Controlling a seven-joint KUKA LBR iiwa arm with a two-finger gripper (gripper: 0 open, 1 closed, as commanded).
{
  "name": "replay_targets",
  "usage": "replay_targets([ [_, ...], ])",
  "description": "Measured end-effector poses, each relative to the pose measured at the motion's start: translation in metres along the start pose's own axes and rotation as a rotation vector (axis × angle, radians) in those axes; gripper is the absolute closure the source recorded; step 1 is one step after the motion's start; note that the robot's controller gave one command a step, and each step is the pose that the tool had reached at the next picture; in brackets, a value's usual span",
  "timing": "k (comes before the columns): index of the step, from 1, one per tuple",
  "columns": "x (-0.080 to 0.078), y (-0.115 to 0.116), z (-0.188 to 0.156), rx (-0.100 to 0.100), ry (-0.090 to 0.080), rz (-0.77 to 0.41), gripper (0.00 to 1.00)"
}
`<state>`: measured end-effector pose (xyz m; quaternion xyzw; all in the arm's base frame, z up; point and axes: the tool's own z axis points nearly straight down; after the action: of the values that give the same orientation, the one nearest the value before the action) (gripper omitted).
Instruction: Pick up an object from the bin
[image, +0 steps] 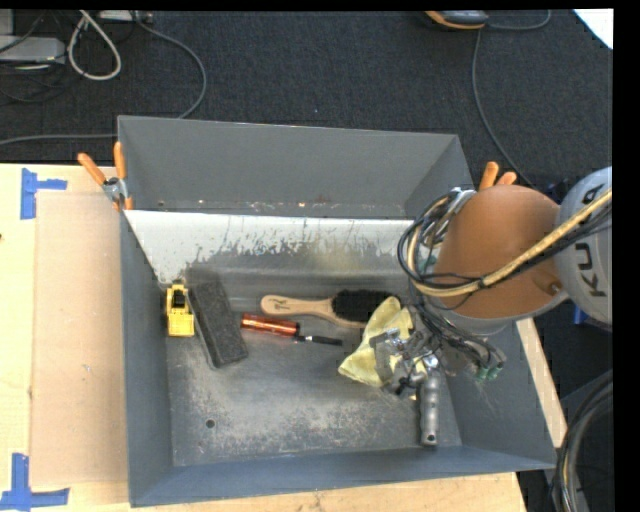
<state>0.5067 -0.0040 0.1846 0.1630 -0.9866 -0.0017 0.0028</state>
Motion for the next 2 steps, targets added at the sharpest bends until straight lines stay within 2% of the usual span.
replay_targets([
  [1, -0.007, -0.003, -0.029, -0.003, 0.008, 0.020, 1.00],
  [2, 0.008, 0.006, 0.034, 0.001, 0.001, -0.276, 1.00],
])
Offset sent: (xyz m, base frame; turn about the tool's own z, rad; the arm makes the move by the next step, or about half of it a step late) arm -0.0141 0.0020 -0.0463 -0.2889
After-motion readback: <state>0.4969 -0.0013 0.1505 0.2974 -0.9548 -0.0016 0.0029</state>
